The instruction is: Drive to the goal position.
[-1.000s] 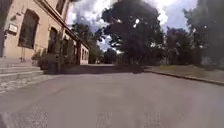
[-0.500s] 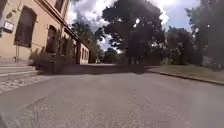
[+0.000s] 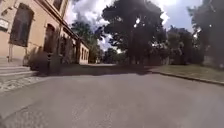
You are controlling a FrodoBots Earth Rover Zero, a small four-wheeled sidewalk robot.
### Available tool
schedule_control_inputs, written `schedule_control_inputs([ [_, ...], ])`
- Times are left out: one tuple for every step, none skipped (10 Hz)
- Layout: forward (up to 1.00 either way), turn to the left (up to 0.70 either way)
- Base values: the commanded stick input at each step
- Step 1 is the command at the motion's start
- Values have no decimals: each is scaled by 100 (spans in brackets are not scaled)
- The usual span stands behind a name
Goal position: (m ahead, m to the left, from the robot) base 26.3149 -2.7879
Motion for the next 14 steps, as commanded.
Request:
schedule_control_inputs([
  [85,1],
  [85,1],
  [85,1],
  [85,1],
  [85,1],
  [85,1],
  [85,1],
  [85,1],
  [85,1],
  [85,1],
  [85,1],
  [85,1],
  [85,1],
  [85,1],
])
